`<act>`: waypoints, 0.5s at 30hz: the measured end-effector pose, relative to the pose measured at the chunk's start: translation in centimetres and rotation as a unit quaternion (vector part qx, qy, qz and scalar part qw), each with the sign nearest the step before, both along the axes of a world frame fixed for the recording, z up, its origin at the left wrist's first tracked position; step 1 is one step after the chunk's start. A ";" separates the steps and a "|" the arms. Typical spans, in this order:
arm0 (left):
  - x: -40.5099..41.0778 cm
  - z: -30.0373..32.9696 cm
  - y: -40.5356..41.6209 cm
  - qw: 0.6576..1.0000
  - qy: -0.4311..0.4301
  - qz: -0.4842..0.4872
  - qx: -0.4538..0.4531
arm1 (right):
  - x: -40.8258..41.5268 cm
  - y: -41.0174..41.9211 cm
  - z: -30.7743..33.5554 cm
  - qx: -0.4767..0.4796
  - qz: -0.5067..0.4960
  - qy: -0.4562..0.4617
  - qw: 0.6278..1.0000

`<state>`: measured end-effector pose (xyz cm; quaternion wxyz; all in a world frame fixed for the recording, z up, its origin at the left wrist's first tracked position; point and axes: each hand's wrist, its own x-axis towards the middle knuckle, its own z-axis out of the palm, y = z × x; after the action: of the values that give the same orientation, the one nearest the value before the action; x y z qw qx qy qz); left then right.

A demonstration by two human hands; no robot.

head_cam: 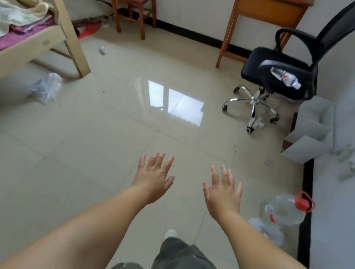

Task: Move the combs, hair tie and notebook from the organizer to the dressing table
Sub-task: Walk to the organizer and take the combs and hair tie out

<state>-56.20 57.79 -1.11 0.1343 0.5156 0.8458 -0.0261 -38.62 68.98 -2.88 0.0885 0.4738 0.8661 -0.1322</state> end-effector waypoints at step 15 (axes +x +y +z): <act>-29.0 -0.3 34.9 0.999 0.021 -0.033 -0.004 | -27.3 35.3 0.6 0.005 -0.030 0.003 1.000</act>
<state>-85.24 92.66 -1.40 0.1176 0.5424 0.8306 -0.0448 -65.93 104.25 -2.28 0.0796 0.4993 0.8526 -0.1322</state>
